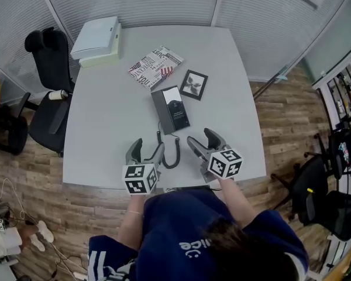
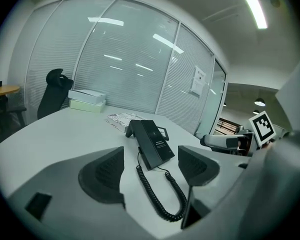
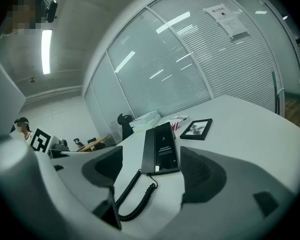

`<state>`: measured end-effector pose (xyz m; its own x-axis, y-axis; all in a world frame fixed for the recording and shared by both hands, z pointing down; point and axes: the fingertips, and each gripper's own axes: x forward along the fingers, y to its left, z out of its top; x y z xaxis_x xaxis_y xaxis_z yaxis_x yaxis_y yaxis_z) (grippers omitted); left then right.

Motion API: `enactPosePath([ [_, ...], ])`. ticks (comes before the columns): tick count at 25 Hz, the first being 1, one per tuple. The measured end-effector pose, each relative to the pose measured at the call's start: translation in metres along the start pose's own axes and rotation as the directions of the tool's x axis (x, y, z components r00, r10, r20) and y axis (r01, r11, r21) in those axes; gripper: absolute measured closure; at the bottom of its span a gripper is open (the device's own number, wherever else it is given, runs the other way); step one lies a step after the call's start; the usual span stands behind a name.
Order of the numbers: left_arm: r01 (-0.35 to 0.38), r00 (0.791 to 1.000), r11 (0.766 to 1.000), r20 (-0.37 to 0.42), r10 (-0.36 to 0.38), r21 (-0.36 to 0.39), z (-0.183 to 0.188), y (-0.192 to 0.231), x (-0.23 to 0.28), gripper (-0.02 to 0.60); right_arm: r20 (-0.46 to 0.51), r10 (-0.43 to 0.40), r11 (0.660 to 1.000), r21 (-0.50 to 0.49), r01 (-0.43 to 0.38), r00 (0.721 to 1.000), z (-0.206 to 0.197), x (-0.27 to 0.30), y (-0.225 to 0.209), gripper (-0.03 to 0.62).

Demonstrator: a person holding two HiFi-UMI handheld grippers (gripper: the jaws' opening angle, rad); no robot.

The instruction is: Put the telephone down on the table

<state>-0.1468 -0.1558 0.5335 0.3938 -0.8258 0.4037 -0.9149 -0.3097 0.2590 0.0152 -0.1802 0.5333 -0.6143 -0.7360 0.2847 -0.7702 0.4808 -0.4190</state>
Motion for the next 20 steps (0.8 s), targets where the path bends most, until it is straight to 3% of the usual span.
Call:
enactPosePath([
  [12, 0.057, 0.998, 0.998, 0.031, -0.057, 0.019, -0.003, -0.015, -0.001, 0.258, -0.018, -0.024, 1.000, -0.010, 0.024, 1.000, -0.009, 0.001, 0.002, 0.241],
  [16, 0.062, 0.998, 0.998, 0.028, -0.062, 0.010, -0.004, -0.015, 0.000, 0.265, -0.004, -0.031, 0.999, -0.028, 0.030, 1.000, -0.007, -0.001, 0.004, 0.288],
  [17, 0.055, 0.998, 0.998, 0.027, -0.055, 0.020, -0.004, -0.015, 0.000, 0.281, -0.001, -0.032, 0.999, -0.034, 0.032, 0.999, -0.006, -0.002, 0.004, 0.306],
  [20, 0.031, 0.999, 0.997, 0.025, -0.032, 0.070, -0.004, -0.014, -0.002, 0.411, 0.007, -0.040, 0.998, -0.053, 0.041, 0.999, -0.004, -0.003, 0.006, 0.370],
])
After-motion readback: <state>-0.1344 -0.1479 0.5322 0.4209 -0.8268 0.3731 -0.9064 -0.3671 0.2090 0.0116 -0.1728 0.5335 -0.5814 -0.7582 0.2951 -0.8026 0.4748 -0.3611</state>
